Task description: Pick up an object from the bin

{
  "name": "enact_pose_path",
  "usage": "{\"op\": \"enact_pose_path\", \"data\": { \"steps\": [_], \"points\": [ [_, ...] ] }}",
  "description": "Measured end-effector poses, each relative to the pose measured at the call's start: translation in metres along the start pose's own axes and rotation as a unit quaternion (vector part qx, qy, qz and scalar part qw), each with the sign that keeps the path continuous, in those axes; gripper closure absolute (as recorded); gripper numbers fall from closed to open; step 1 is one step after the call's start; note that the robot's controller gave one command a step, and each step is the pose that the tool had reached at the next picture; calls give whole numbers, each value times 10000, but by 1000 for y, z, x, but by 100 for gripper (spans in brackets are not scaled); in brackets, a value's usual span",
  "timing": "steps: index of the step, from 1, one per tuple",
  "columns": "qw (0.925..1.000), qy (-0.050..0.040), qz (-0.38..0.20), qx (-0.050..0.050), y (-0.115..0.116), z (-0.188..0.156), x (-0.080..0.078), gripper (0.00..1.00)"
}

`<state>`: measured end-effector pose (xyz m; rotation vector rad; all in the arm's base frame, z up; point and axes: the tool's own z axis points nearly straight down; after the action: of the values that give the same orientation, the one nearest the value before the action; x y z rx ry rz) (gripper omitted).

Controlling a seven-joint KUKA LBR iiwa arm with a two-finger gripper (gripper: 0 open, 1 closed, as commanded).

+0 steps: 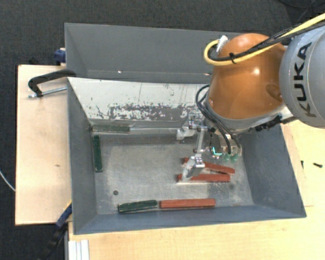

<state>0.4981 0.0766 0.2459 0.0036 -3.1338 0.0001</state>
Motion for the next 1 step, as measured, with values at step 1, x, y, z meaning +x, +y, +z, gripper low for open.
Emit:
{"op": "enact_pose_path", "data": {
  "steps": [1],
  "points": [
    [10000,-36,11,-4,-1,-4,-1,0]
  ]
}}
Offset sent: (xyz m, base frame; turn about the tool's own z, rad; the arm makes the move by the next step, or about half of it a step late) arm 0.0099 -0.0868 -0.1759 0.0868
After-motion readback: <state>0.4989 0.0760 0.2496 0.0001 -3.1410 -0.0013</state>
